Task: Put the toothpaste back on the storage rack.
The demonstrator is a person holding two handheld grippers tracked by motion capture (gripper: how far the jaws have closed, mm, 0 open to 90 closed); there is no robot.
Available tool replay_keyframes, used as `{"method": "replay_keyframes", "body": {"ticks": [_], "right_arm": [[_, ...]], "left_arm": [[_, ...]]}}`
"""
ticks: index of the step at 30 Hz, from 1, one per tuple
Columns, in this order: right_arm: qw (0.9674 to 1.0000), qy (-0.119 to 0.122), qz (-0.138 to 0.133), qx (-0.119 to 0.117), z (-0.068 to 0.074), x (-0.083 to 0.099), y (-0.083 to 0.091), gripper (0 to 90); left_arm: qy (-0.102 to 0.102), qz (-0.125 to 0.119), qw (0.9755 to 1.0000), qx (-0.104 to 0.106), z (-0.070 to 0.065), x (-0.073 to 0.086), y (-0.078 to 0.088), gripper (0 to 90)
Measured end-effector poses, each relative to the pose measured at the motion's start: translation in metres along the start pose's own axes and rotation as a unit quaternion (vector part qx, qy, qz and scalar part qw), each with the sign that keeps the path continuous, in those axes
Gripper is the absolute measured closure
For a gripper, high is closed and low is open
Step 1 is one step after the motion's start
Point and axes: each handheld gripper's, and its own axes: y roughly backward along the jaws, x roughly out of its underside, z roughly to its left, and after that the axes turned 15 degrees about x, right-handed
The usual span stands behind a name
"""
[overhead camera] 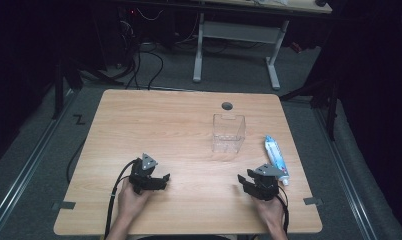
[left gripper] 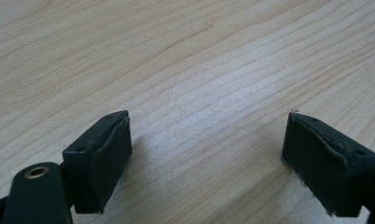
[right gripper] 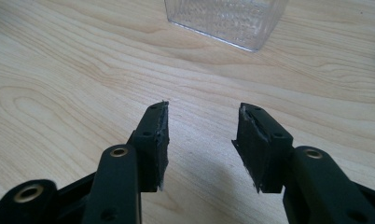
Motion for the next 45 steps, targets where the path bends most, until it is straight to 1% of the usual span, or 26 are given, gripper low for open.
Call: {"method": "replay_keyframes", "body": {"ticks": [5,11,13,14,16,18,22,25,27,32,34,37,38,44,45], "right_arm": [[0.9998,-0.016,-0.001,-0.007,-0.009,0.002,0.005,55.5],[0.9997,-0.025,-0.005,-0.001,-0.017,0.005,0.011,56.9],[0.9995,-0.03,-0.006,0.005,-0.021,0.005,0.013,56.9],[0.9996,-0.027,-0.009,0.01,-0.022,0.005,0.014,56.9],[0.9993,-0.029,-0.013,0.018,-0.024,0.005,0.015,56.9],[0.9991,-0.035,-0.011,0.02,-0.027,0.005,0.016,56.9],[0.9983,-0.037,-0.028,0.034,-0.033,0.004,0.021,56.9],[0.9979,-0.04,-0.033,0.04,-0.035,0.003,0.023,56.9],[0.9974,-0.038,-0.037,0.049,-0.041,0.001,0.025,56.7],[0.9968,-0.046,-0.034,0.056,-0.049,-0.002,0.027,55.2],[0.9969,-0.044,-0.029,0.059,-0.054,-0.004,0.027,54.1],[0.9967,-0.044,-0.025,0.063,-0.057,-0.006,0.027,53.3],[0.9963,-0.046,-0.024,0.069,-0.061,-0.008,0.027,52.6],[0.9956,-0.041,-0.013,0.084,-0.072,-0.016,0.026,51.8],[0.9952,-0.044,-0.012,0.087,-0.074,-0.018,0.026,51.8]], "left_arm": [[0.0,0.0,1.0,0.0,0.0,0.0,0.0,16.0],[0.0,0.0,1.0,0.0,0.0,0.0,0.0,16.0],[0.0,0.0,1.0,0.0,0.0,0.0,0.0,16.0],[0.0,0.0,1.0,0.0,0.0,0.0,0.0,16.0],[0.0,0.0,1.0,0.0,0.0,0.0,0.0,16.0],[0.0,0.0,1.0,0.0,0.0,0.0,0.0,15.9],[0.0,0.0,1.0,0.0,0.0,0.0,0.0,16.0],[0.0,0.0,1.0,0.0,0.0,0.0,0.0,15.9],[0.0,0.0,1.0,0.0,0.0,0.0,0.0,16.0],[0.0,0.0,1.0,0.0,0.0,0.0,0.0,15.9],[0.0,0.0,1.0,0.0,0.0,0.0,0.0,16.0],[0.0,0.0,1.0,0.0,0.0,0.0,0.0,16.0],[0.0,0.0,1.0,0.0,0.0,0.0,0.0,16.0],[0.0,0.0,1.0,0.0,0.0,0.0,0.0,16.0],[0.0,0.0,1.0,0.0,0.0,0.0,0.0,16.0]]}}
